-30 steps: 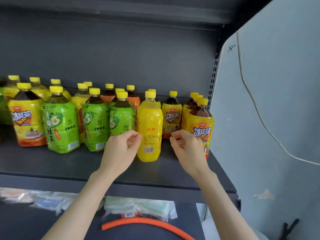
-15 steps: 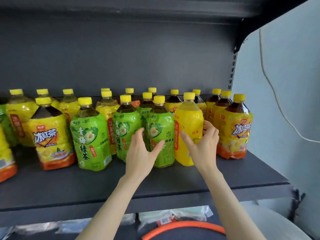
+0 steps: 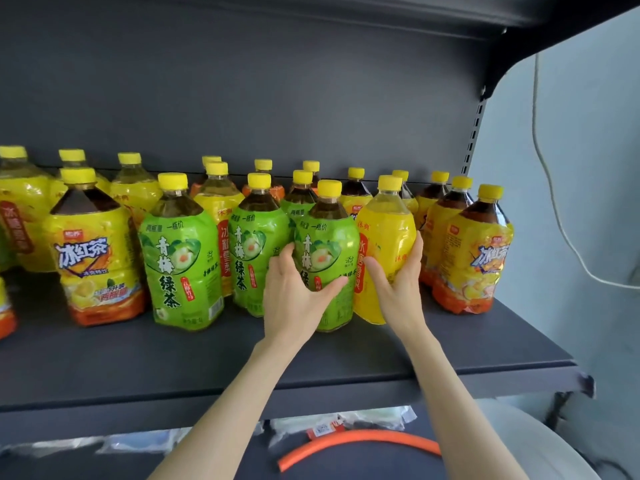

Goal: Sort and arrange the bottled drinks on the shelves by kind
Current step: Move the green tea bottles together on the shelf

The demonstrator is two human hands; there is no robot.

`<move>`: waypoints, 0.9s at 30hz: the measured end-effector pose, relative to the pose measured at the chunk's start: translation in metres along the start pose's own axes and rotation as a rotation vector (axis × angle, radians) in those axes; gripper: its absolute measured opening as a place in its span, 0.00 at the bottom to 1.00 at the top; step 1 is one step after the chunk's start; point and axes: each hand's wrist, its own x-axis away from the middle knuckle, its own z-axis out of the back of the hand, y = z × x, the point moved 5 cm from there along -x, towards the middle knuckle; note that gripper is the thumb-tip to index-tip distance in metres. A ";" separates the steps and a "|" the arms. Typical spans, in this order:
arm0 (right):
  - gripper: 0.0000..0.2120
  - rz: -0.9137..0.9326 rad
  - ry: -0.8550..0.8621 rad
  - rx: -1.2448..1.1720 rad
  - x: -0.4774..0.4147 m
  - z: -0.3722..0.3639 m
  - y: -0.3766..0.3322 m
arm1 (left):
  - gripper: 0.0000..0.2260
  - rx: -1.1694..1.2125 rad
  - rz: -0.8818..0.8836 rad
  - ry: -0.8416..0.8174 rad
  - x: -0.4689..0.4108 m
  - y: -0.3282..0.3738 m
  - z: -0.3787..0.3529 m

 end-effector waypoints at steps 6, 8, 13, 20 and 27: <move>0.50 0.001 -0.075 -0.059 -0.002 -0.001 0.003 | 0.45 -0.193 0.039 0.184 0.006 0.000 0.009; 0.50 -0.004 -0.090 -0.081 -0.003 -0.002 0.003 | 0.44 -0.202 0.025 0.200 0.009 0.000 0.007; 0.51 0.003 -0.112 -0.102 -0.003 -0.003 0.005 | 0.43 -0.063 -0.027 0.112 0.017 -0.002 0.005; 0.51 0.002 -0.123 -0.146 -0.002 -0.004 0.006 | 0.44 -0.057 0.033 0.165 0.012 0.000 0.007; 0.50 -0.047 -0.122 -0.072 0.005 -0.004 0.000 | 0.45 -0.098 0.008 0.183 0.015 0.003 0.006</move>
